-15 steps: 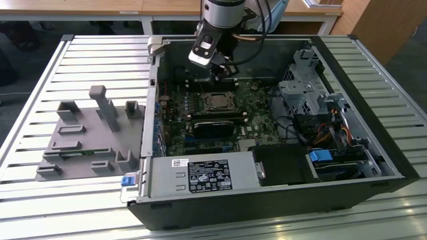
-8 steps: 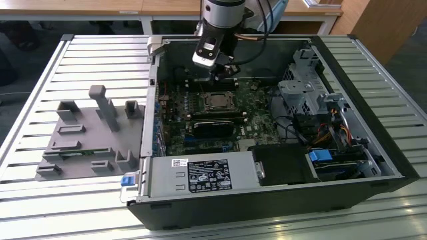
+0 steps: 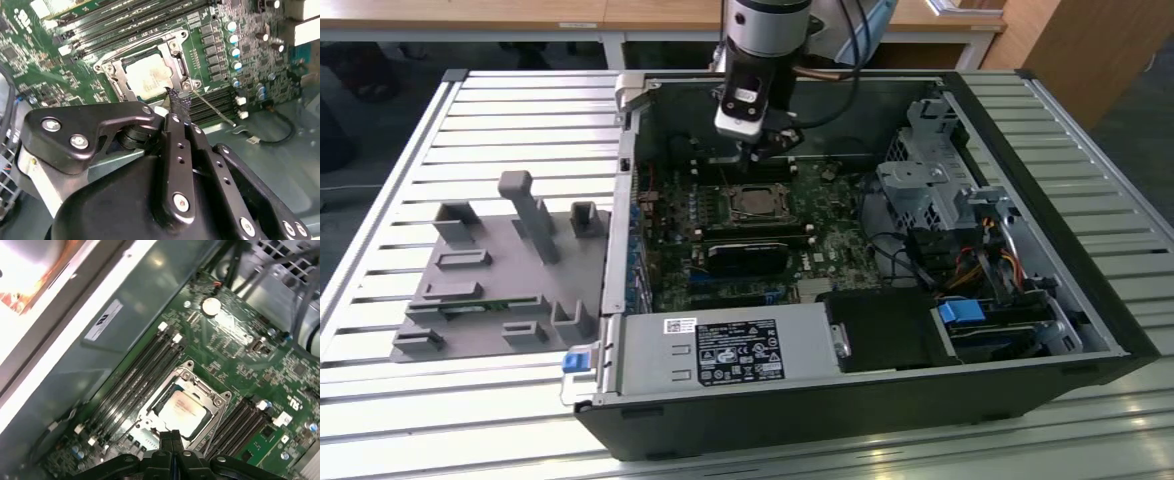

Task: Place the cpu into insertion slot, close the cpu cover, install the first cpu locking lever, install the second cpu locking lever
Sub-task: 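Install the first cpu locking lever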

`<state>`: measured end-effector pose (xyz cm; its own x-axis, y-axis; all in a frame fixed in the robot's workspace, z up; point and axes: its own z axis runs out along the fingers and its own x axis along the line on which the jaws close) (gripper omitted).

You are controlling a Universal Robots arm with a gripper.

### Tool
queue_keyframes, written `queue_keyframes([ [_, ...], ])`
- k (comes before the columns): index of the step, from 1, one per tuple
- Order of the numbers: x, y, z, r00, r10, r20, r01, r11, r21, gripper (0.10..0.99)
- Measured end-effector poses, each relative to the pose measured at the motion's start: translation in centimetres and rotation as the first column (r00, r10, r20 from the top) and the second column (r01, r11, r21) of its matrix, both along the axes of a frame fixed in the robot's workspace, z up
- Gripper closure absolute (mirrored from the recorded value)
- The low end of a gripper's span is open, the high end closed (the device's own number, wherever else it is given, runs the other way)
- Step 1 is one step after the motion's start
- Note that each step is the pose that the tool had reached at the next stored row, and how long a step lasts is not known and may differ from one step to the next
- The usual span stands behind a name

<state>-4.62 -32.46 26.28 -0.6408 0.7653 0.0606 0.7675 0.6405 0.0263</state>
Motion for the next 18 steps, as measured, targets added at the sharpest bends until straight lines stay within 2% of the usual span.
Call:
queue_keyframes([
  [4, 0.00, 0.00, -0.01, 0.9973, 0.073, 0.0000, -0.073, 0.9973, 0.000, 0.980],
  [9, 0.00, 0.00, 0.00, 0.9877, 0.157, 0.0000, -0.157, 0.9877, 0.000, 0.980],
  [13, 0.00, 0.00, -0.01, 0.9744, 0.225, 0.0000, -0.225, 0.9744, 0.000, 0.980],
  [18, 0.00, 0.00, 0.00, 0.9505, 0.311, 0.0000, -0.311, 0.9505, 0.000, 0.980],
])
